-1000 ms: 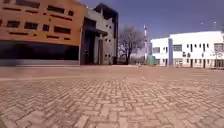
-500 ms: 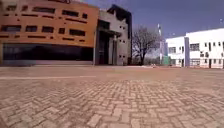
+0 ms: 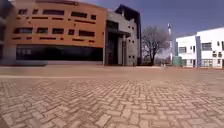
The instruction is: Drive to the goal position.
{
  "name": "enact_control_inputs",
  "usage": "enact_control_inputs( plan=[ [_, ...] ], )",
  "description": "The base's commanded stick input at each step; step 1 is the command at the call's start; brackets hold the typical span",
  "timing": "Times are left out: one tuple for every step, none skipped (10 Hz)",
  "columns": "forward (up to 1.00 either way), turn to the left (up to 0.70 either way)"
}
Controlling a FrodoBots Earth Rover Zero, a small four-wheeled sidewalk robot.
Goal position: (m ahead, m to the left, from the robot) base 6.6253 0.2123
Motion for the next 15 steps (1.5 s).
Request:
enact_control_inputs(
  plan=[
    [0.70, 0.00],
    [0.70, 0.00],
    [0.70, 0.00],
    [0.70, 0.00],
    [0.70, 0.00],
    [0.70, 0.00],
    [0.70, 0.00],
    [0.70, 0.00],
    [0.70, 0.00],
    [0.70, 0.00],
    [0.70, 0.00],
    [0.70, 0.00],
    [0.70, 0.00],
    [0.70, 0.00],
    [0.70, 0.00]
  ],
)
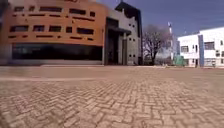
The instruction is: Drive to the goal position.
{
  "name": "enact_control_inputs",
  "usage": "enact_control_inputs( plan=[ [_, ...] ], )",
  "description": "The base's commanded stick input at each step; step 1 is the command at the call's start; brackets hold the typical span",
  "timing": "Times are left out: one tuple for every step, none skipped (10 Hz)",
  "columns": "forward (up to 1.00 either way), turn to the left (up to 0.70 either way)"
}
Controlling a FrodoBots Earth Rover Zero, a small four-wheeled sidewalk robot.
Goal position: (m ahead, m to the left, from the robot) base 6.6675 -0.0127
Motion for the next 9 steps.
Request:
enact_control_inputs(
  plan=[
    [0.70, 0.00],
    [0.70, 0.00],
    [0.70, 0.00],
    [0.70, 0.00],
    [0.70, 0.00],
    [0.70, 0.00],
    [0.70, 0.00],
    [0.70, 0.00],
    [0.70, 0.00]
  ],
)
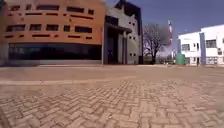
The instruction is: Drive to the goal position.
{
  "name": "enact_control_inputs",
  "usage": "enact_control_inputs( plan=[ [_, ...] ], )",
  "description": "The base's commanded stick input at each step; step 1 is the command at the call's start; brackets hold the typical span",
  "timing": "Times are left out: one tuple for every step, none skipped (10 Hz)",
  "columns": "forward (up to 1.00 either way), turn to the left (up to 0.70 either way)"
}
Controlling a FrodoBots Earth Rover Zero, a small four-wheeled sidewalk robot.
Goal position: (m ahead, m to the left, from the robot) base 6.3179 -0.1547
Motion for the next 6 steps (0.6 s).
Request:
enact_control_inputs(
  plan=[
    [0.70, 0.00],
    [0.70, 0.00],
    [0.70, 0.00],
    [0.70, 0.00],
    [0.70, 0.00],
    [0.70, 0.00]
  ],
)
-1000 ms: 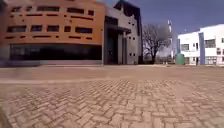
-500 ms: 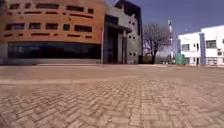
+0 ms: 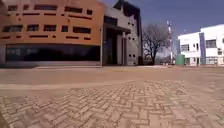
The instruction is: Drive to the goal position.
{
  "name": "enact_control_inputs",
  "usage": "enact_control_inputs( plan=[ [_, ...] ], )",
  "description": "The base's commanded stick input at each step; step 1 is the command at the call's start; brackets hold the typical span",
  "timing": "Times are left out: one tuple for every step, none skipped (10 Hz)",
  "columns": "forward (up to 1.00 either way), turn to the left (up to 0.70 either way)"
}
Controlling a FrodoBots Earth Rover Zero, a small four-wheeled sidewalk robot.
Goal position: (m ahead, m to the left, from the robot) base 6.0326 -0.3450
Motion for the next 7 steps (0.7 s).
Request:
enact_control_inputs(
  plan=[
    [0.70, 0.00],
    [0.70, 0.00],
    [0.70, 0.00],
    [0.70, 0.00],
    [0.70, 0.00],
    [0.70, 0.00],
    [0.70, 0.00]
  ],
)
